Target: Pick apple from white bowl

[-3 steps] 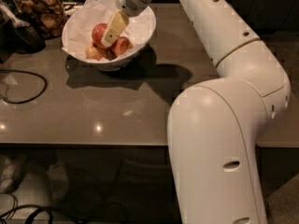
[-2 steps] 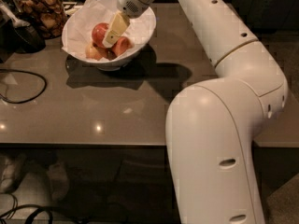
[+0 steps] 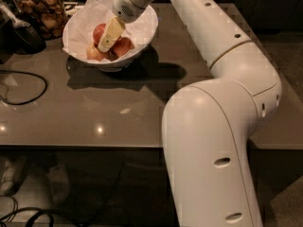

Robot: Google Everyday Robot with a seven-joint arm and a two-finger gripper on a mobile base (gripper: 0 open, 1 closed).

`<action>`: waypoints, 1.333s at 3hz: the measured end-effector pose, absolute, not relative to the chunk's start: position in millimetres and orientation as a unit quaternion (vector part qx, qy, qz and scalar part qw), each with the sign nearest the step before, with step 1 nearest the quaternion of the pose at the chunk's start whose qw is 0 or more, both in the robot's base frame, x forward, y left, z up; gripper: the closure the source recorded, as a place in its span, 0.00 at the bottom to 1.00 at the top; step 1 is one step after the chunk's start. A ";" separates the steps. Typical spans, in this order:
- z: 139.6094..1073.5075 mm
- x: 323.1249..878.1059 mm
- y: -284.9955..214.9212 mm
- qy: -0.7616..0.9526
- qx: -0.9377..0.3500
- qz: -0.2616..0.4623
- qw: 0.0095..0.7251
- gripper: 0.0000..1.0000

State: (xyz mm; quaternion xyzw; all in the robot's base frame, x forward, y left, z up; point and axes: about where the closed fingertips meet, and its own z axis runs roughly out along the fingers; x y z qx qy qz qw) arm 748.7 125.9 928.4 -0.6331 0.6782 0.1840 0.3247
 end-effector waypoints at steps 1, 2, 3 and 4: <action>919.1 748.7 129.7 0.680 -0.633 0.192 0.316 0.00; 914.2 749.9 130.2 0.683 -0.631 0.193 0.313 0.00; 903.3 752.2 131.1 0.684 -0.630 0.201 0.308 0.00; 903.3 752.2 131.1 0.684 -0.630 0.201 0.308 0.19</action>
Offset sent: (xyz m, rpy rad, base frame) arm 0.0049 -0.0007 -0.0207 -0.0078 0.0510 -0.0180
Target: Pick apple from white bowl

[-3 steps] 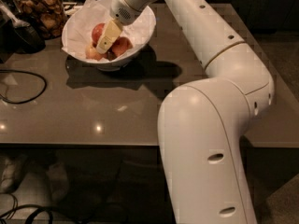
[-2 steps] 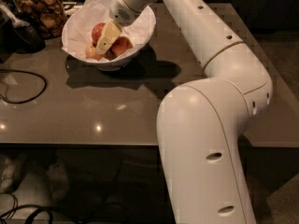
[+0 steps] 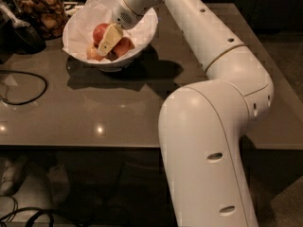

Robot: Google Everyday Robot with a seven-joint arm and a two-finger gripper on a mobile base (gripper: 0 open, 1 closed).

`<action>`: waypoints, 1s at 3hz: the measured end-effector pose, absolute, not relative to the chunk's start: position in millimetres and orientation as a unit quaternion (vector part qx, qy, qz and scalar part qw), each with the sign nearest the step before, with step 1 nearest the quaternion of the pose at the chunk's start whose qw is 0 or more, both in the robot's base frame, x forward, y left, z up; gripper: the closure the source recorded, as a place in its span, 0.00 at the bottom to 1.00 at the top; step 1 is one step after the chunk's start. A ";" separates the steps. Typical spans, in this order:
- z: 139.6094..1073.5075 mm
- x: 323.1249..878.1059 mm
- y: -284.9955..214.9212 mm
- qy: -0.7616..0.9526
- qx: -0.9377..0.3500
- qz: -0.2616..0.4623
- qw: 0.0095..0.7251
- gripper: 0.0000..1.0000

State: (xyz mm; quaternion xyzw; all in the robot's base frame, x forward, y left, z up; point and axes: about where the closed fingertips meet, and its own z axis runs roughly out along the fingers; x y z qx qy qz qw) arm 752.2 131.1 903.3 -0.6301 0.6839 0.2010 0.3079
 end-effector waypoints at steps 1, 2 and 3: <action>903.3 752.2 131.1 0.684 -0.630 0.201 0.308 0.43; 903.2 752.2 131.2 0.684 -0.630 0.201 0.308 0.66; 903.2 752.2 131.2 0.684 -0.630 0.201 0.308 0.87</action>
Offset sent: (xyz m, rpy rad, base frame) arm 0.0000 0.0000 0.0000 0.0000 0.0000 0.0000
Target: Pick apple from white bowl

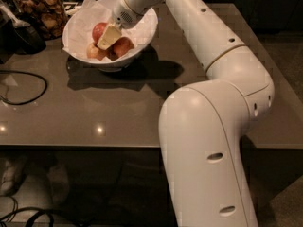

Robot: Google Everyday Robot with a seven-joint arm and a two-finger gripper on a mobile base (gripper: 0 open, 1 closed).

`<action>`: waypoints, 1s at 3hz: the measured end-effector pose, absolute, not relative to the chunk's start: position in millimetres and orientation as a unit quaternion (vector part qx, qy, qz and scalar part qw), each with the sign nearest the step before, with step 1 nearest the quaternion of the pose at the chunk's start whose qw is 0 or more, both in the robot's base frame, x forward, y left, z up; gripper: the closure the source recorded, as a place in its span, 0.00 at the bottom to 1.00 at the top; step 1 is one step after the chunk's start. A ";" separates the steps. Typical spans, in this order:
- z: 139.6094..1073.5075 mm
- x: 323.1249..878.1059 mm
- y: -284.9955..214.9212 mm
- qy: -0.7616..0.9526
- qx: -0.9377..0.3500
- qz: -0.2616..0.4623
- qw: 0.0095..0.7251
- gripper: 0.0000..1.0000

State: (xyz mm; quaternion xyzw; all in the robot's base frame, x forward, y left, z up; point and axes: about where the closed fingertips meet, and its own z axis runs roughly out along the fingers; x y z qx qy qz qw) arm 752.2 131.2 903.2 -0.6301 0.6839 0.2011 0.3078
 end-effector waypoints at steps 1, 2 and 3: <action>909.7 752.4 130.7 0.685 -0.630 0.200 0.308 1.00; 931.7 752.7 118.0 0.712 -0.602 0.178 0.316 1.00; 959.0 746.9 109.8 0.727 -0.582 0.163 0.327 1.00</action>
Offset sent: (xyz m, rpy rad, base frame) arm -0.0105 -0.0353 0.0660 -0.0238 -0.0269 -0.2341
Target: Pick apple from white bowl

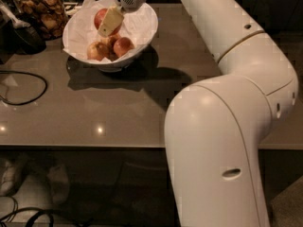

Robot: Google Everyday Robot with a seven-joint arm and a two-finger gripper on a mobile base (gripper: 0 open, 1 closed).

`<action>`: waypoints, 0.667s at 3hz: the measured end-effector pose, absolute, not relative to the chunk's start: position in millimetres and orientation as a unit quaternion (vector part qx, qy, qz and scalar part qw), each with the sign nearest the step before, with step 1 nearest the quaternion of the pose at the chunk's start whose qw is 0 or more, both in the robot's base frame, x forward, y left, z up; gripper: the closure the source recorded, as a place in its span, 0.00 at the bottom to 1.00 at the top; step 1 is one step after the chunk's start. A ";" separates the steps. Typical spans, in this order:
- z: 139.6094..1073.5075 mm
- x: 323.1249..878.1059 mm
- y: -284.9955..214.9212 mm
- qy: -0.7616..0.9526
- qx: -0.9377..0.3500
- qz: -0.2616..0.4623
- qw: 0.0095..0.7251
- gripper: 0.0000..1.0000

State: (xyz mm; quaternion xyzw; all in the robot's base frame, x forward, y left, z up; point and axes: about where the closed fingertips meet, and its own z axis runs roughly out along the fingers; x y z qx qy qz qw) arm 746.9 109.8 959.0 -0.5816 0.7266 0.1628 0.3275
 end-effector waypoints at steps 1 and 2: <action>981.7 738.0 107.2 0.731 -0.576 0.149 0.334 1.00; 1014.3 720.5 109.5 0.707 -0.586 0.166 0.359 1.00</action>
Offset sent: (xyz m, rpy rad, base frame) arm -0.0573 0.0002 0.1051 0.1427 -0.1082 0.1030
